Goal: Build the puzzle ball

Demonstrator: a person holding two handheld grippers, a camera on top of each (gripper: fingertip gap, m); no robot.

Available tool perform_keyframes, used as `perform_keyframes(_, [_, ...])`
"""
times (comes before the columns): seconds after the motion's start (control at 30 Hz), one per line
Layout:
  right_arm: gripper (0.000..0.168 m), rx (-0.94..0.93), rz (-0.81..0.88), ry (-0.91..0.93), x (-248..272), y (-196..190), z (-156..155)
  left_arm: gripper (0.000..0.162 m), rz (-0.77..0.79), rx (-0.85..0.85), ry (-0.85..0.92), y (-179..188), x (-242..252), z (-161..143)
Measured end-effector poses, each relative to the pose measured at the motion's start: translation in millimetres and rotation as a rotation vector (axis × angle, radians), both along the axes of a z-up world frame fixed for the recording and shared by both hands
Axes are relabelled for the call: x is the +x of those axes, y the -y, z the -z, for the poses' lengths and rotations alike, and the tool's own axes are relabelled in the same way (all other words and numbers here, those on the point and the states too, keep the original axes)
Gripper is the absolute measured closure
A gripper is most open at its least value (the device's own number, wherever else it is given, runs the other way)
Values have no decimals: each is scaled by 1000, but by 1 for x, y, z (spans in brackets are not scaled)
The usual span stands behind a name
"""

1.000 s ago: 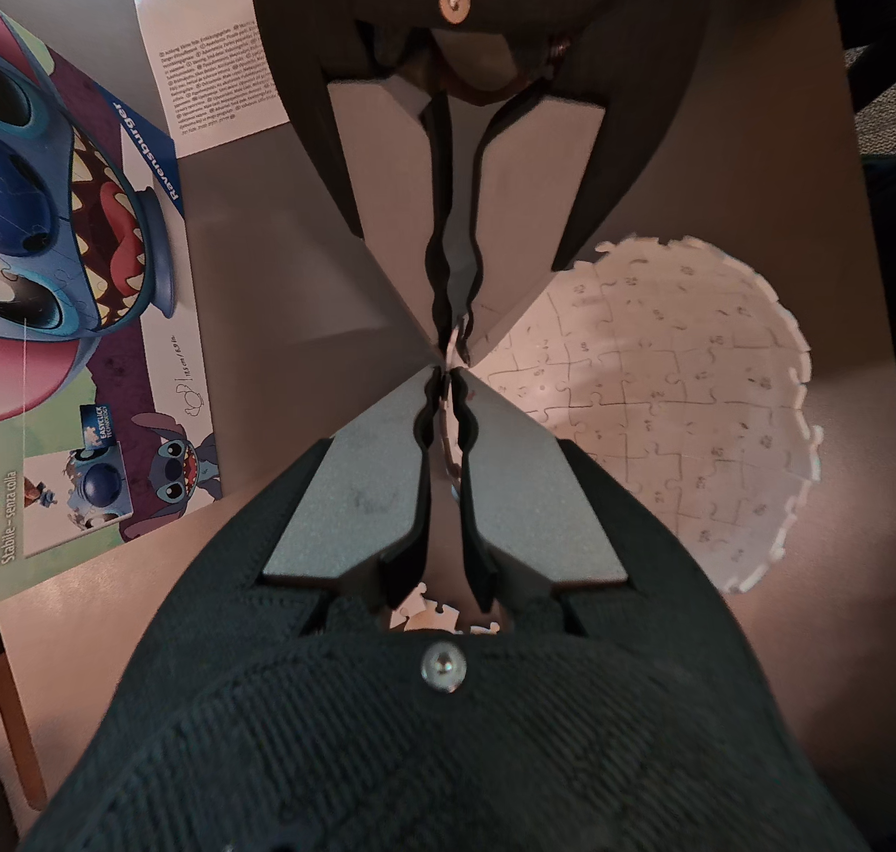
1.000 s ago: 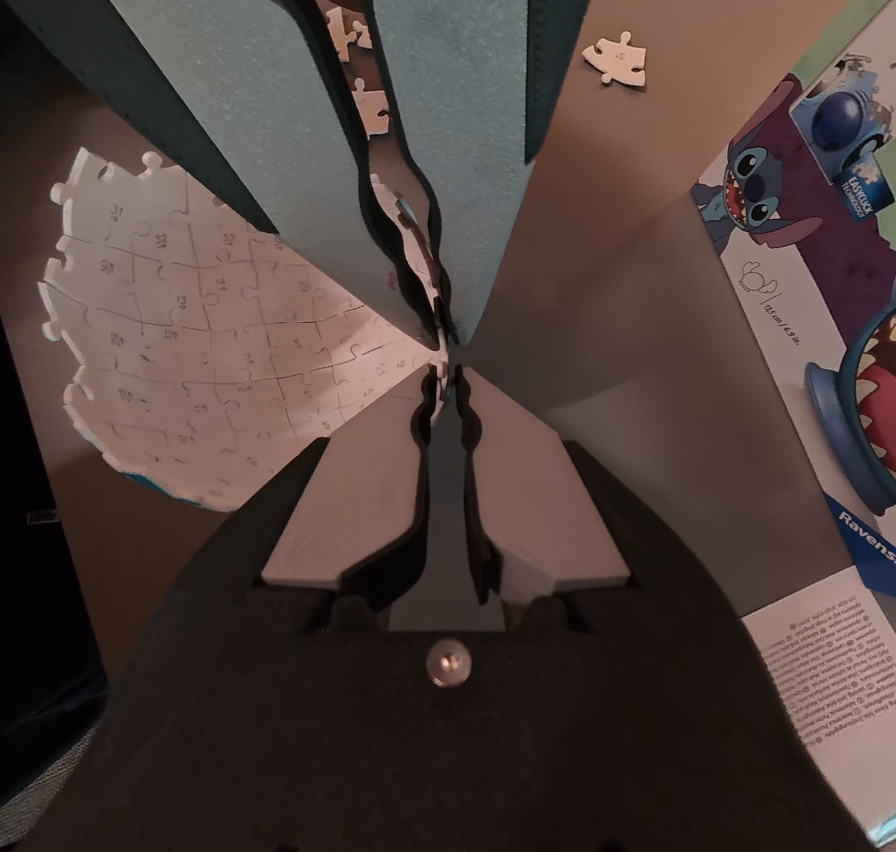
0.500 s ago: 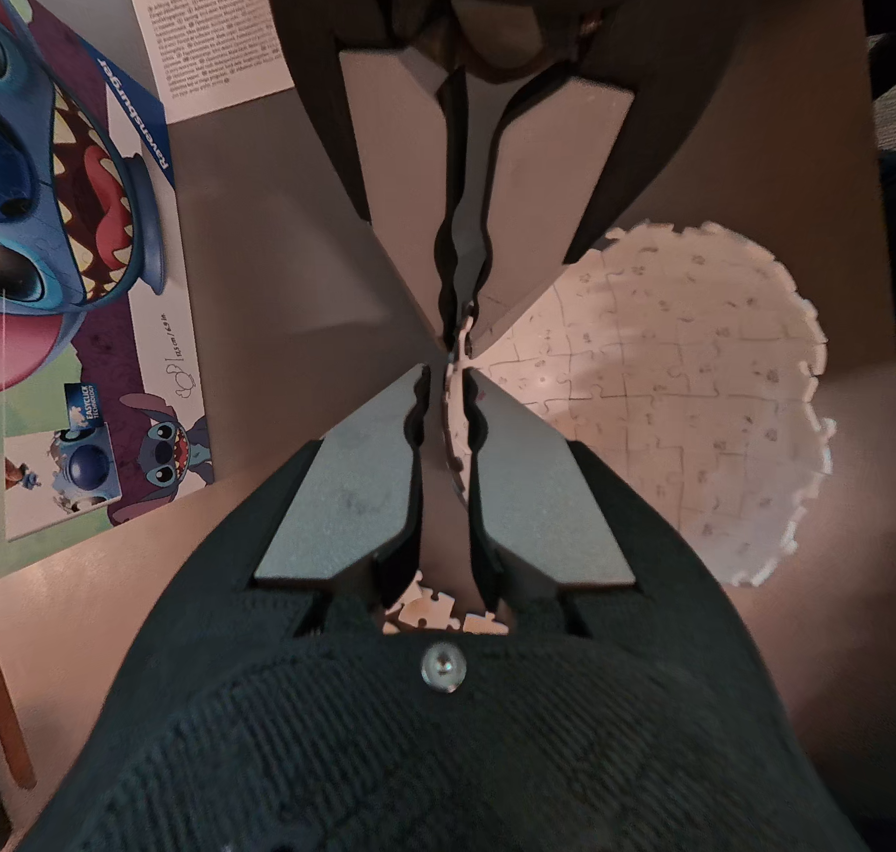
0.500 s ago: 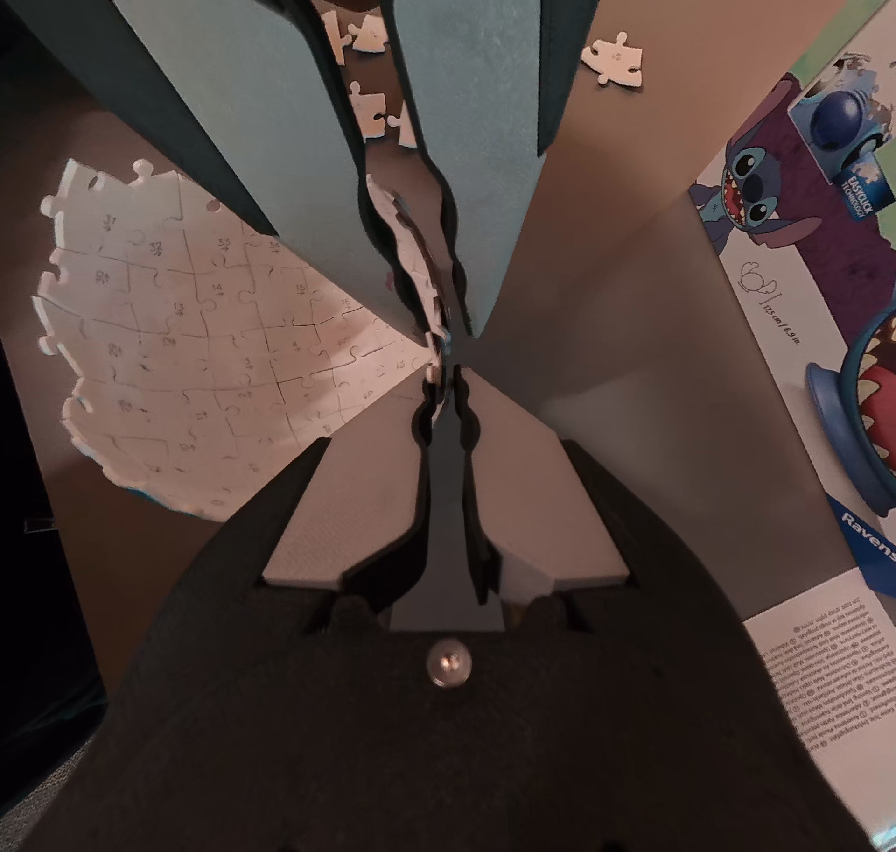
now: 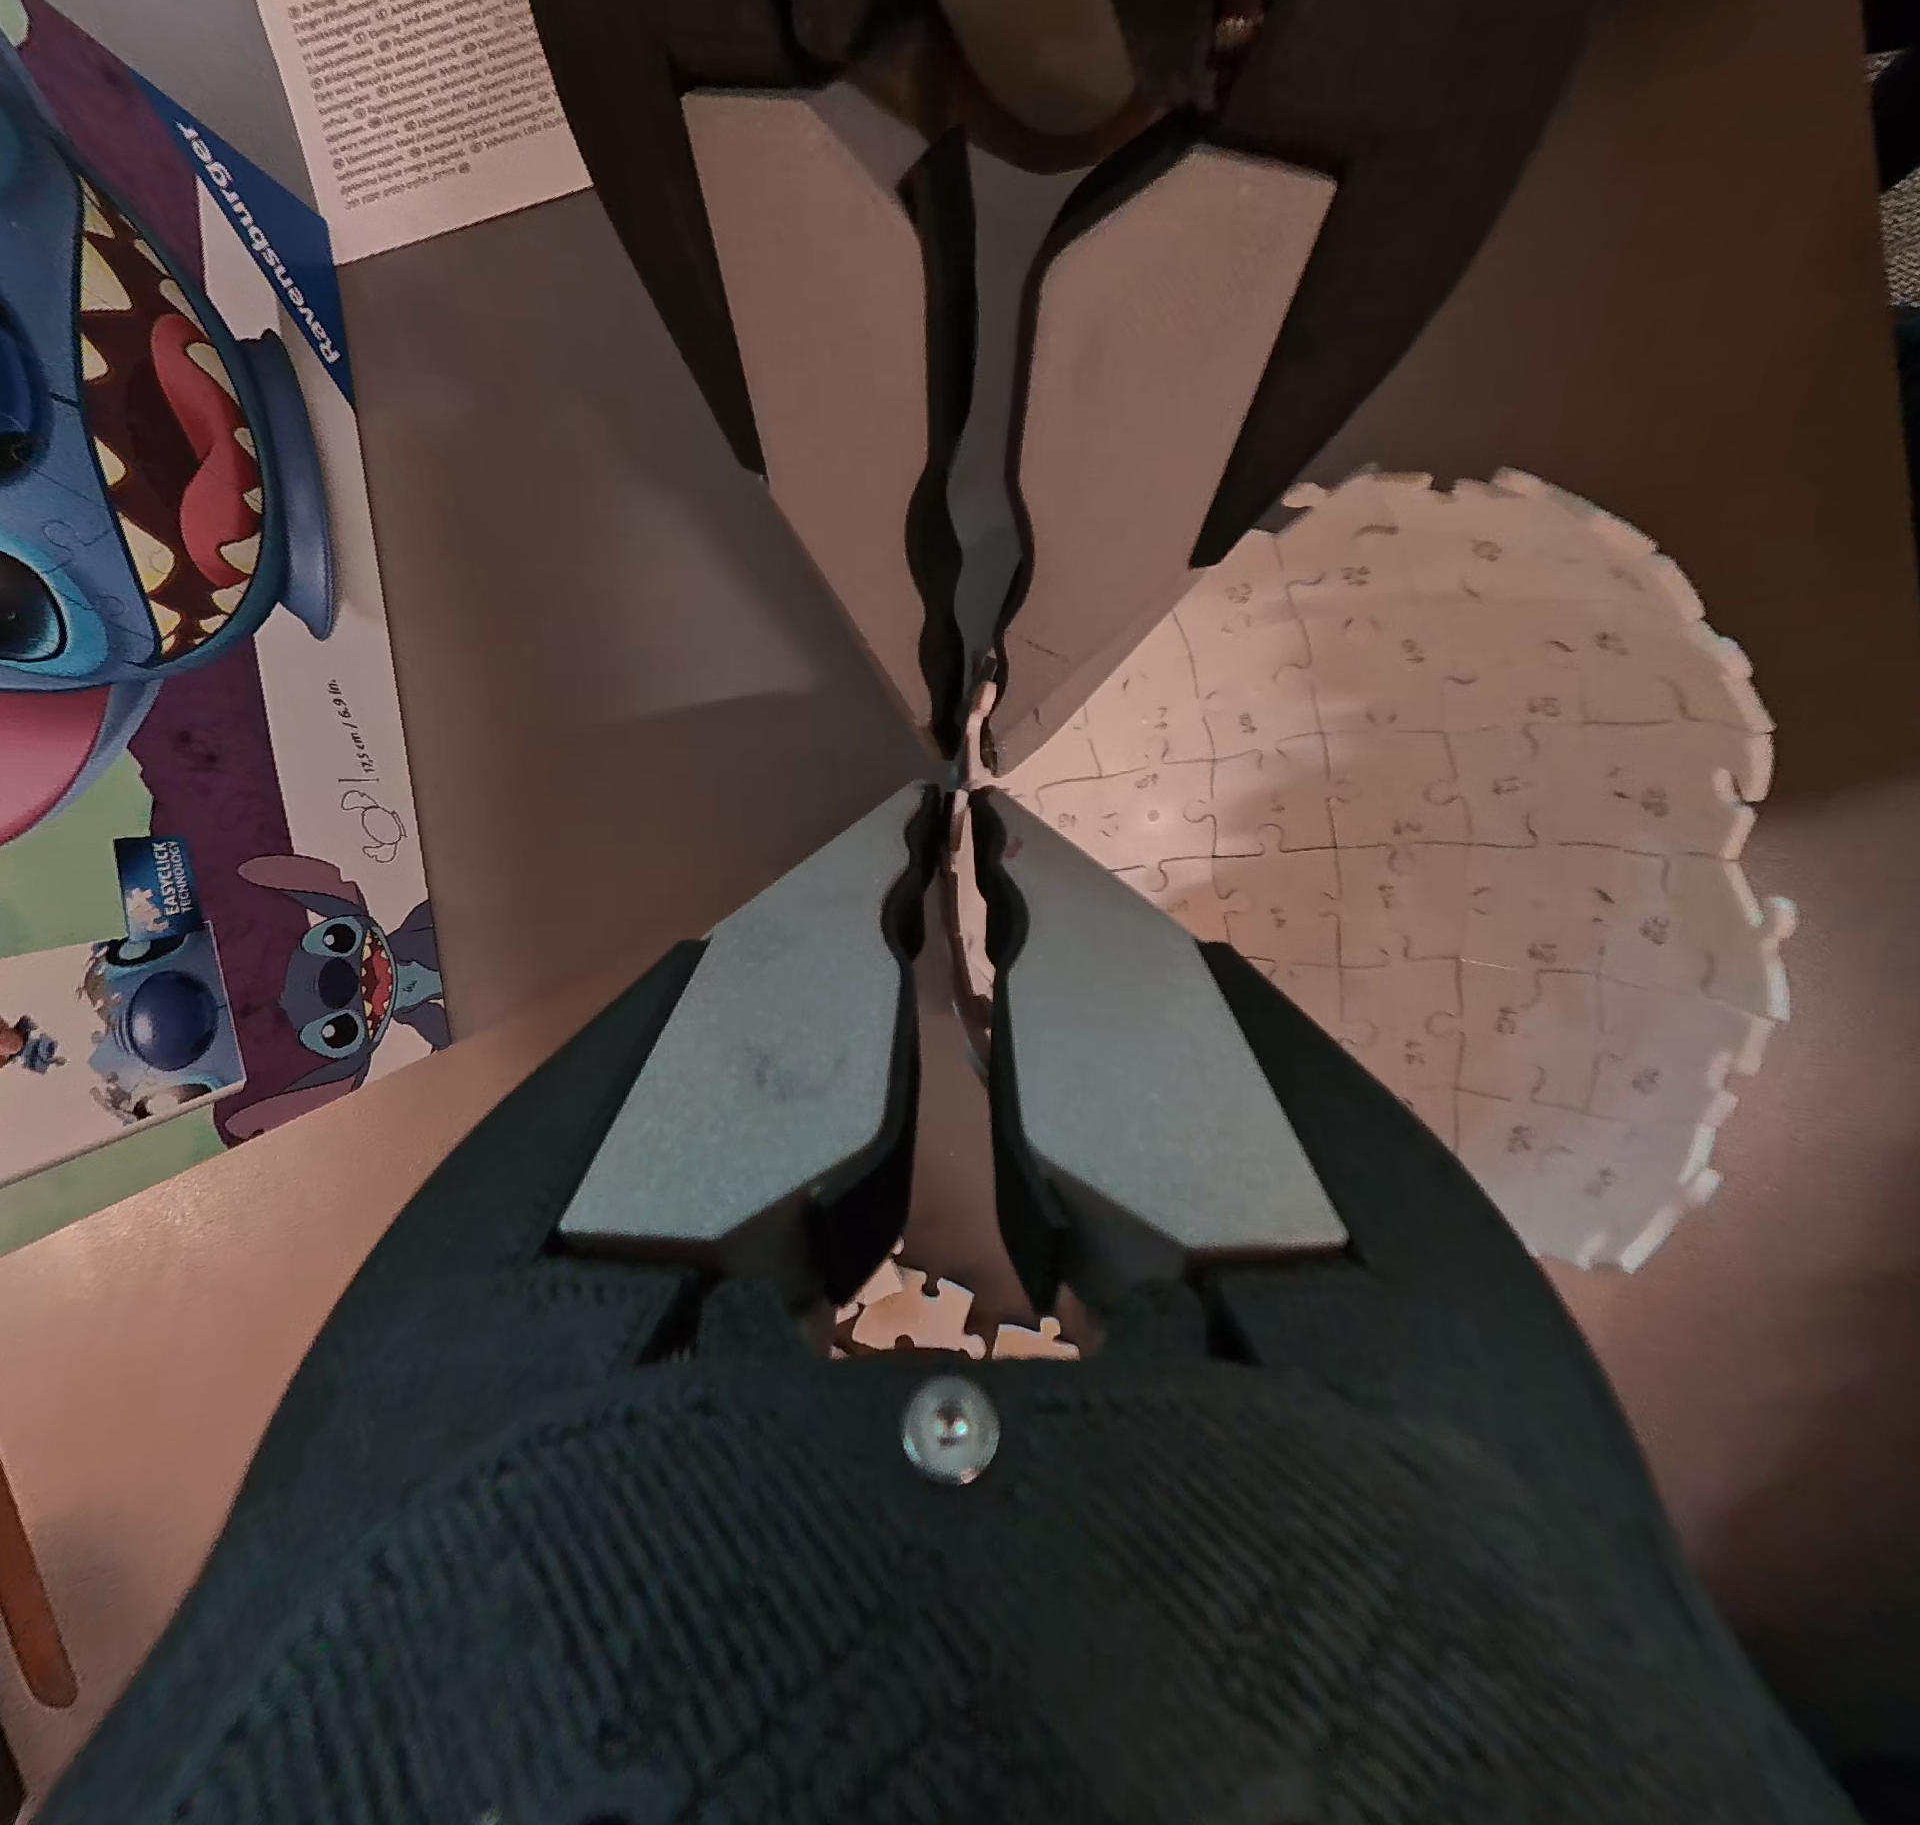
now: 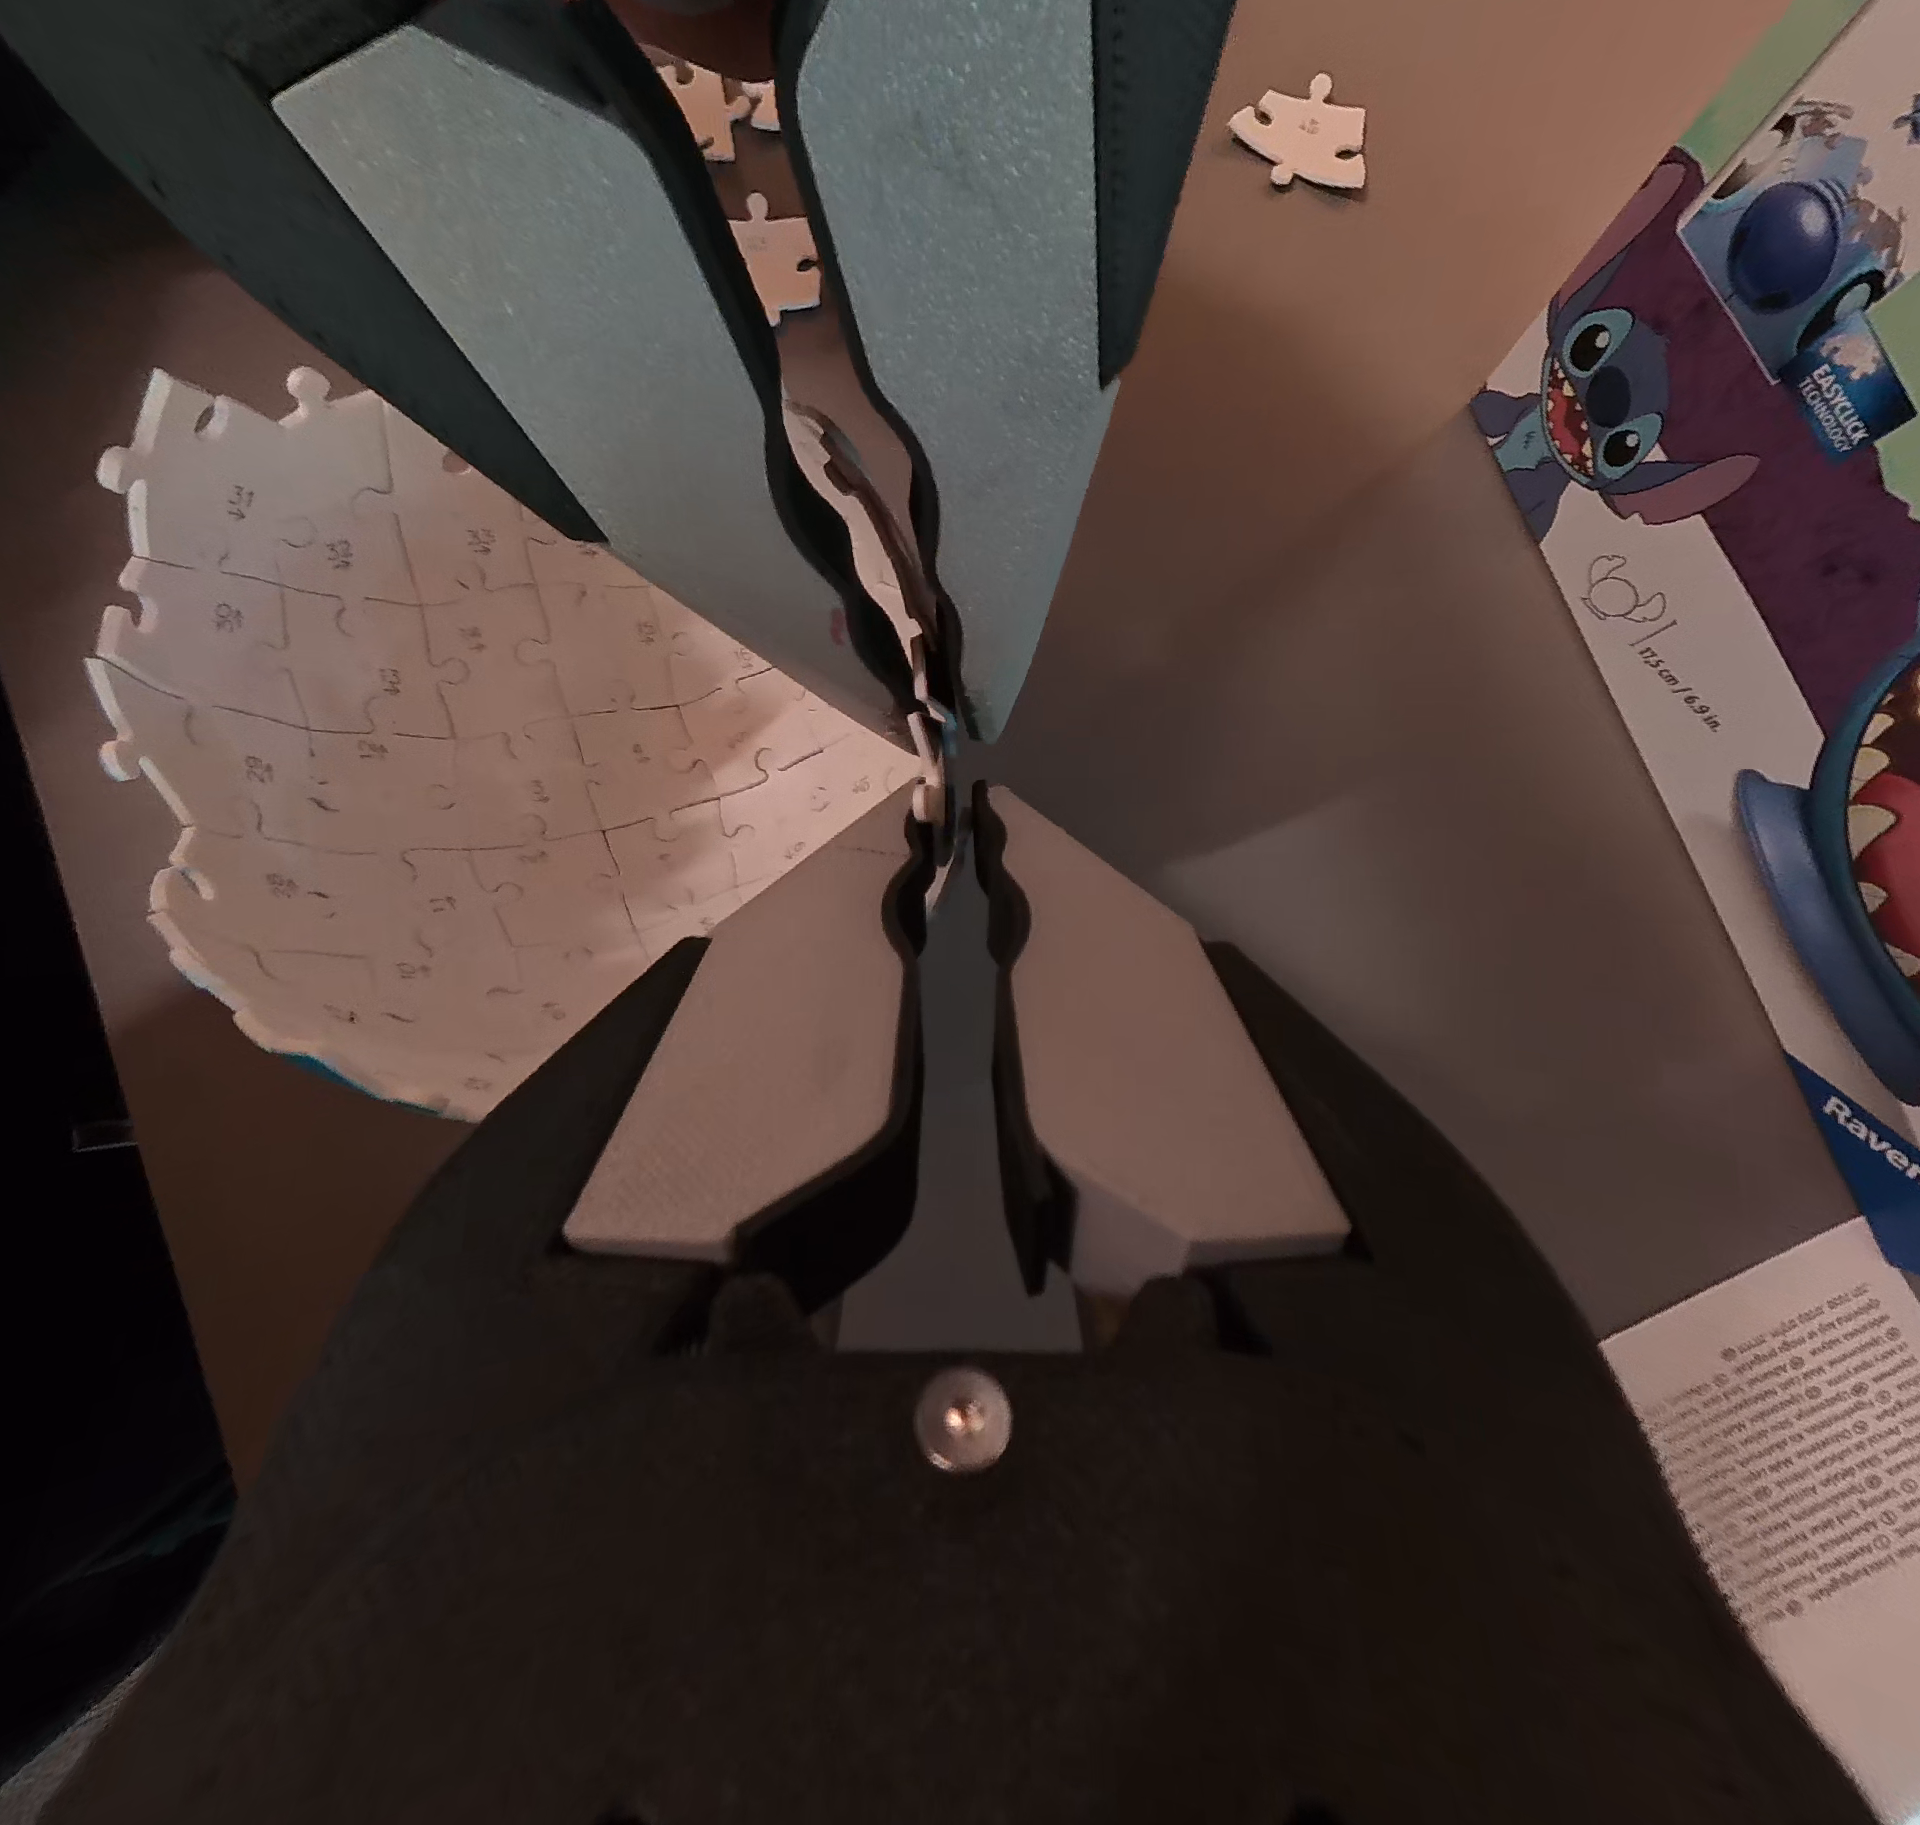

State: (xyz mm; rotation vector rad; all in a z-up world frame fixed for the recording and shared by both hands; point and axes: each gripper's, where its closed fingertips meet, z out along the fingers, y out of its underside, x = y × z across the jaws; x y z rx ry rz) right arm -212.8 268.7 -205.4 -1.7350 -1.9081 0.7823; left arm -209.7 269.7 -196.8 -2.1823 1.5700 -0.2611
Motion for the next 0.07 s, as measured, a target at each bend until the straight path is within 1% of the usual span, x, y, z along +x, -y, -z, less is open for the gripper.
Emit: perform_keyframes(0.07, [165, -8, -2, 0, 0, 0, 0, 159, -1, -4, 3, 0, 0, 0])
